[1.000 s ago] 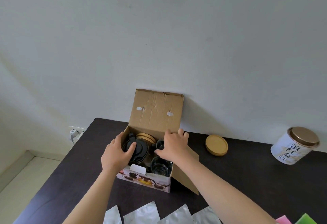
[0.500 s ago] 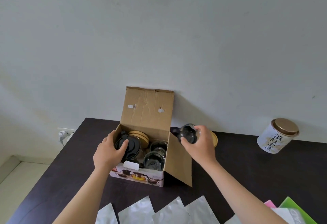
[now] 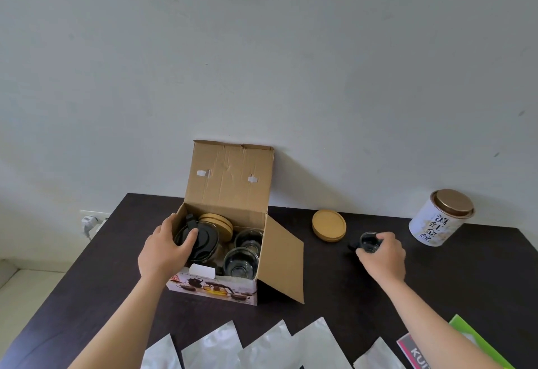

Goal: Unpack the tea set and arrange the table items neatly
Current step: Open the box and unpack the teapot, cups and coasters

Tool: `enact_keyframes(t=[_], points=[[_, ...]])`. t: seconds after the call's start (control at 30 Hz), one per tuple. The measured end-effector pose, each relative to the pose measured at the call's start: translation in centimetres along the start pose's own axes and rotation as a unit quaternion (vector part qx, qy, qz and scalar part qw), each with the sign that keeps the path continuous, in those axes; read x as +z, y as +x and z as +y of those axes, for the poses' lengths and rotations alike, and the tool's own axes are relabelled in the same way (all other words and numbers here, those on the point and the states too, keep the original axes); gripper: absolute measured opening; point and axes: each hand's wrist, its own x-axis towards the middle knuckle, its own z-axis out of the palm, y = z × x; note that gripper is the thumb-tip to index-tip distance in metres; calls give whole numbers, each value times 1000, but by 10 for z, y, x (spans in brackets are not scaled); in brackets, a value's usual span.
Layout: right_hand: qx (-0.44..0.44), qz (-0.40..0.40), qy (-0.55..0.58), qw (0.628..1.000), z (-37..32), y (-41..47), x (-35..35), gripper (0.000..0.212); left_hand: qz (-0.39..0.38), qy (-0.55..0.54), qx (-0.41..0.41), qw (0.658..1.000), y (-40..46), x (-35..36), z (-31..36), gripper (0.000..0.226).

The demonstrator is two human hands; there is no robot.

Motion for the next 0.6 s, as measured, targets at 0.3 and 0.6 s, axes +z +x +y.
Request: enact_keyframes(t=[0.3, 0.6], points=[[-1, 1, 5, 1000, 1, 34, 5, 51, 4, 6, -9, 1000, 1, 2, 1, 67], [5, -9, 12, 1000, -7, 78, 16, 65, 7, 3, -6, 1000, 3, 4, 0, 67]])
